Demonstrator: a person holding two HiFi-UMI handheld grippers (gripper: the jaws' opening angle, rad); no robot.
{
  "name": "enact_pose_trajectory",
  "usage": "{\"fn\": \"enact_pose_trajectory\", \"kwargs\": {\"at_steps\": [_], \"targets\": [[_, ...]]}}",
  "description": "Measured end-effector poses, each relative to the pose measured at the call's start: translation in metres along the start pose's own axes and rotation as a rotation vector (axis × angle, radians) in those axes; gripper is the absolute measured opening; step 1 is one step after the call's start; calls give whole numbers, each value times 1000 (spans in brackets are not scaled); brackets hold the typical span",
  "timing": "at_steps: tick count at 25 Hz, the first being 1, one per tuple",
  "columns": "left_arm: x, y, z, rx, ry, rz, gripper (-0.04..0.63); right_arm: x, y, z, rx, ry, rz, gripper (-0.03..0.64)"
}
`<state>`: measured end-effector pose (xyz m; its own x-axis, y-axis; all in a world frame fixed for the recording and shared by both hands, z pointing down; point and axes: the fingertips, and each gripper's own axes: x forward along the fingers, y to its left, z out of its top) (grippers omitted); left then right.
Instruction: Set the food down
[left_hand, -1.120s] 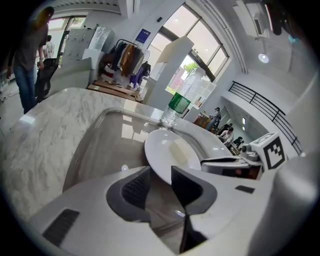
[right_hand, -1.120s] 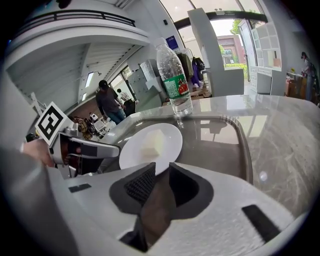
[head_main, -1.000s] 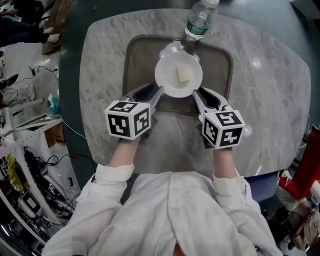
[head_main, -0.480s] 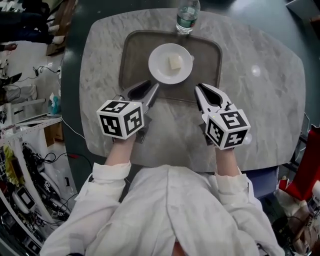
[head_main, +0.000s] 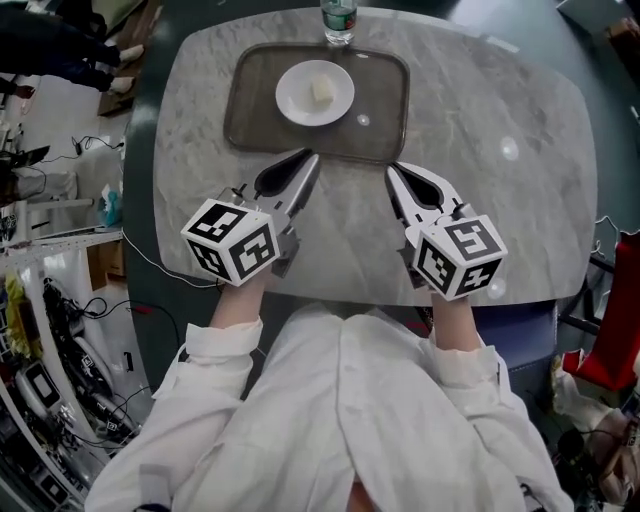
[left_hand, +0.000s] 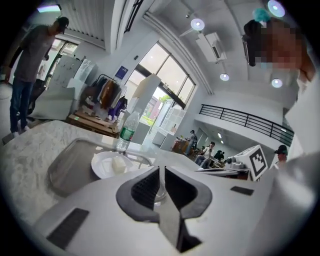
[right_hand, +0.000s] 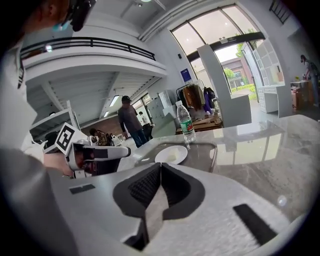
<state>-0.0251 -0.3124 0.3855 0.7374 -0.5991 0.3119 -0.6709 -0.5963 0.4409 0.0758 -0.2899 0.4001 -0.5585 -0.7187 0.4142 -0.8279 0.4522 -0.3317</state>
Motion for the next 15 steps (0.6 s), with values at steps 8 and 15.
{"fn": "enact_pose_trajectory", "kwargs": {"at_steps": [8, 15], "targets": [[-41, -78, -18, 22, -86, -32, 37, -78, 31, -9, -9, -58, 80, 5], [-75, -127, -59, 24, -77, -13, 35, -127, 69, -27, -69, -78, 165, 3]]}}
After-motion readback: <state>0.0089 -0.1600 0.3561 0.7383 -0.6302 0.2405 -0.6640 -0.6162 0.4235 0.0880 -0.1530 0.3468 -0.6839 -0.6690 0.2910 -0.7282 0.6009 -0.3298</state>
